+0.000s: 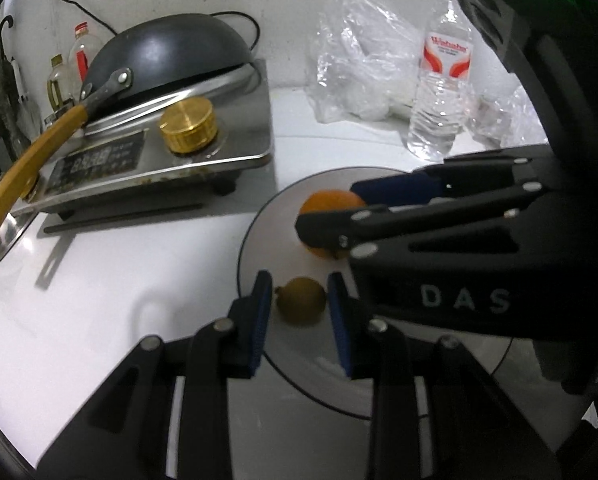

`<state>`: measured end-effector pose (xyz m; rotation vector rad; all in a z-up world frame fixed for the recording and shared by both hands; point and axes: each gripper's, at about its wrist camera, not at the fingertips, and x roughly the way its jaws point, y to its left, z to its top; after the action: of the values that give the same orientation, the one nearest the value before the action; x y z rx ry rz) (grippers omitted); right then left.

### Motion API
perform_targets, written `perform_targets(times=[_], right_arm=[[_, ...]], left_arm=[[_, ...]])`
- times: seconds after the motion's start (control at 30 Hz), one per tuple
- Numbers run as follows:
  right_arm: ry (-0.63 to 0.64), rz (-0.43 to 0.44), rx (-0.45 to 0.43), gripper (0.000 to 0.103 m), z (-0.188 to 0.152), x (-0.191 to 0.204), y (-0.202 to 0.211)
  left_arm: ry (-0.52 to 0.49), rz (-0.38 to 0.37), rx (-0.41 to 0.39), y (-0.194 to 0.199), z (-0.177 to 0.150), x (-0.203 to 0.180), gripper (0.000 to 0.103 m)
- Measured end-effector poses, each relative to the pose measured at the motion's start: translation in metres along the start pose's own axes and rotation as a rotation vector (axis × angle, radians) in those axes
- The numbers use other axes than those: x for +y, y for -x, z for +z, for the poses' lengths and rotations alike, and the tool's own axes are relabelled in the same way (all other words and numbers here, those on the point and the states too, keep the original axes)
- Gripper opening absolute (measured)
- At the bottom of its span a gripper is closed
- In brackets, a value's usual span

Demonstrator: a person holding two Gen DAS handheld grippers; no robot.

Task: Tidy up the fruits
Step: 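Lower and release the yellow fruit with the left tool while the right tool releases the mandarin on the plate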

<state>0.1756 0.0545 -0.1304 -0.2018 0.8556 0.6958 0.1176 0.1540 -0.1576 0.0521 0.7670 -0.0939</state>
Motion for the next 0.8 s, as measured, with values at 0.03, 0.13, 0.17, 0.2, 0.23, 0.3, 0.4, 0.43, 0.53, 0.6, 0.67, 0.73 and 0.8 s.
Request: perform_targets(times=[0.03,0.13,0.17,0.2,0.23,0.3,0.4,0.43,0.53,0.6,0.67,0.73,0.8], right_arm=[[0.003,-0.004,0.002,0.046,0.000,0.002,0.000],[0.017,-0.019,-0.005,0.046,0.001,0.005,0.004],[0.017,-0.019,-0.011,0.046,0.002,0.005,0.006],[0.017,-0.021,-0.015,0.046,0.002,0.005,0.008],[0.016,-0.022,-0.020,0.046,0.003,0.006,0.010],[0.018,-0.025,-0.027,0.046,0.002,0.006,0.015],[0.023,-0.033,-0.035,0.046,0.000,0.009,0.023],[0.025,-0.037,-0.038,0.046,-0.002,0.009,0.026],[0.027,-0.048,-0.050,0.046,-0.004,0.010,0.036],[0.025,-0.054,-0.059,0.046,-0.006,0.009,0.043],[0.017,-0.059,-0.067,0.046,-0.008,0.009,0.050],[0.015,-0.065,-0.084,0.046,-0.009,0.012,0.059],[0.020,-0.074,-0.095,0.046,-0.011,0.014,0.066]], left_arm=[[0.001,-0.003,0.002,0.001,0.000,0.000,0.030],[0.005,-0.002,0.001,0.004,-0.001,0.000,0.030],[0.007,-0.002,0.000,0.005,-0.001,0.001,0.030],[0.008,-0.001,-0.001,0.006,-0.001,0.001,0.030],[0.008,0.003,-0.005,0.008,-0.001,0.001,0.030],[0.009,0.007,-0.013,0.011,-0.001,0.002,0.030],[0.010,0.012,-0.022,0.018,-0.002,0.000,0.031],[0.011,0.013,-0.024,0.020,-0.002,-0.001,0.031],[0.008,0.018,-0.034,0.028,-0.002,-0.003,0.031],[0.005,0.020,-0.046,0.033,-0.001,-0.006,0.031],[0.002,0.020,-0.057,0.039,-0.002,-0.009,0.031],[0.006,0.017,-0.072,0.044,-0.003,-0.011,0.031],[0.011,0.018,-0.081,0.050,-0.003,-0.012,0.031]])
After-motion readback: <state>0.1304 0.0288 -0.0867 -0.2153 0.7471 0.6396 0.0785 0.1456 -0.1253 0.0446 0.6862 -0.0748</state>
